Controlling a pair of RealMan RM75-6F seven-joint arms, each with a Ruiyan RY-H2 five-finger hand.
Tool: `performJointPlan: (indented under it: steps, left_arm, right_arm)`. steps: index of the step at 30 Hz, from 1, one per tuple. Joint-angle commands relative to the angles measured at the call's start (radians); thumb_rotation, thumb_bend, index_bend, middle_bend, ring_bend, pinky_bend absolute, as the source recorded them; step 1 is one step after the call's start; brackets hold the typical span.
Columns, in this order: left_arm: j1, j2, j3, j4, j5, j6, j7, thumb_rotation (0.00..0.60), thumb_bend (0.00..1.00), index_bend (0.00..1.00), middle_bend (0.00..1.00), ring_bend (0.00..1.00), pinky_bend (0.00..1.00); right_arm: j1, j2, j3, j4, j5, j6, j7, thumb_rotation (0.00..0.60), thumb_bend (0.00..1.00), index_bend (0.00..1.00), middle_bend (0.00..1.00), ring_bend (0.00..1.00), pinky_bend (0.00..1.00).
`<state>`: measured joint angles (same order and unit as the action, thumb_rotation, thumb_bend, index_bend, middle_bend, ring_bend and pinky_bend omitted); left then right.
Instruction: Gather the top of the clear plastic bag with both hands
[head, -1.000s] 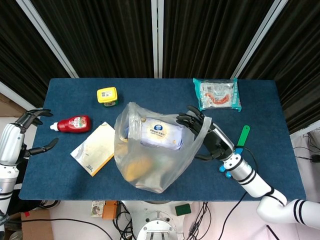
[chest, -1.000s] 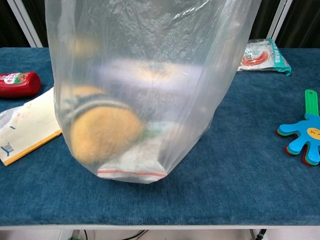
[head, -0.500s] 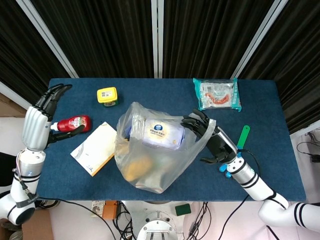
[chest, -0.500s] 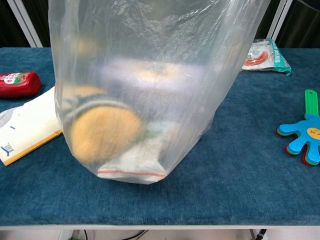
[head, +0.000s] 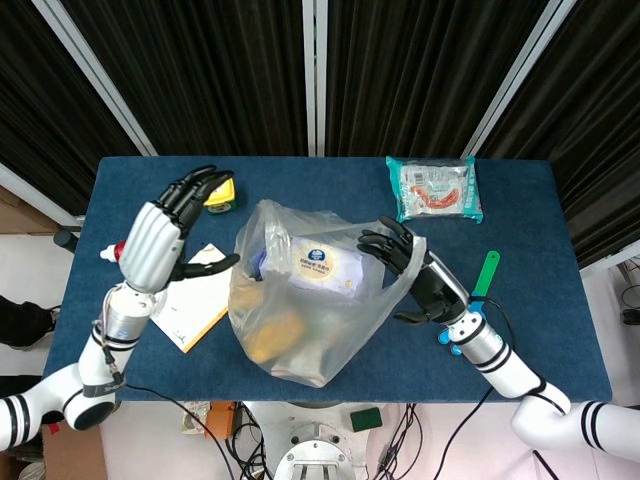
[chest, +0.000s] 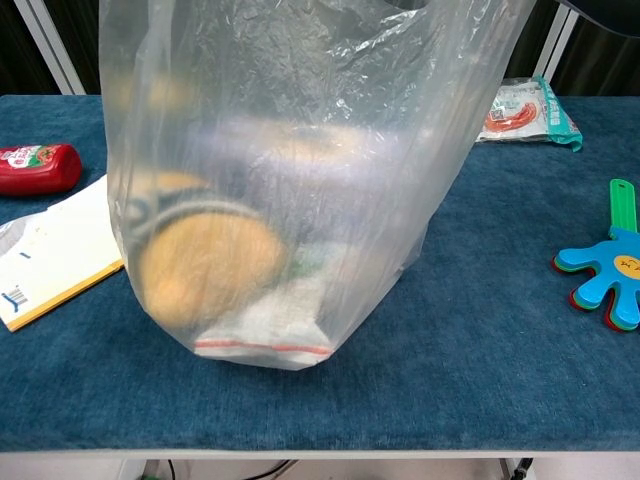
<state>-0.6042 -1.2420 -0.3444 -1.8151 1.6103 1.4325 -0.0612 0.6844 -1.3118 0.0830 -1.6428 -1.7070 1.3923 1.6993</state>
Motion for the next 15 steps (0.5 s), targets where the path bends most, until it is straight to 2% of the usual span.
performJointPlan:
  steps: [1, 8, 15]
  left_arm:
    - [-0.030, -0.026, -0.023, -0.016, -0.009, -0.010, 0.032, 0.600, 0.01, 0.06, 0.14, 0.11, 0.25]
    - [-0.084, -0.071, -0.060, -0.015, -0.022, -0.015, 0.096, 0.600, 0.01, 0.06, 0.14, 0.11, 0.24]
    - [-0.110, -0.122, -0.038, 0.030, 0.005, -0.009, 0.188, 0.600, 0.00, 0.06, 0.14, 0.11, 0.25]
  right_arm:
    - [0.003, 0.000, 0.001, 0.002, -0.001, -0.001, 0.001, 0.600, 0.03, 0.00, 0.15, 0.02, 0.09]
    - [0.010, 0.005, 0.007, 0.004, 0.005, -0.007, 0.007, 0.600, 0.03, 0.00, 0.15, 0.02, 0.09]
    - [0.012, 0.002, 0.007, 0.012, 0.006, -0.006, 0.016, 0.600, 0.03, 0.00, 0.15, 0.02, 0.09]
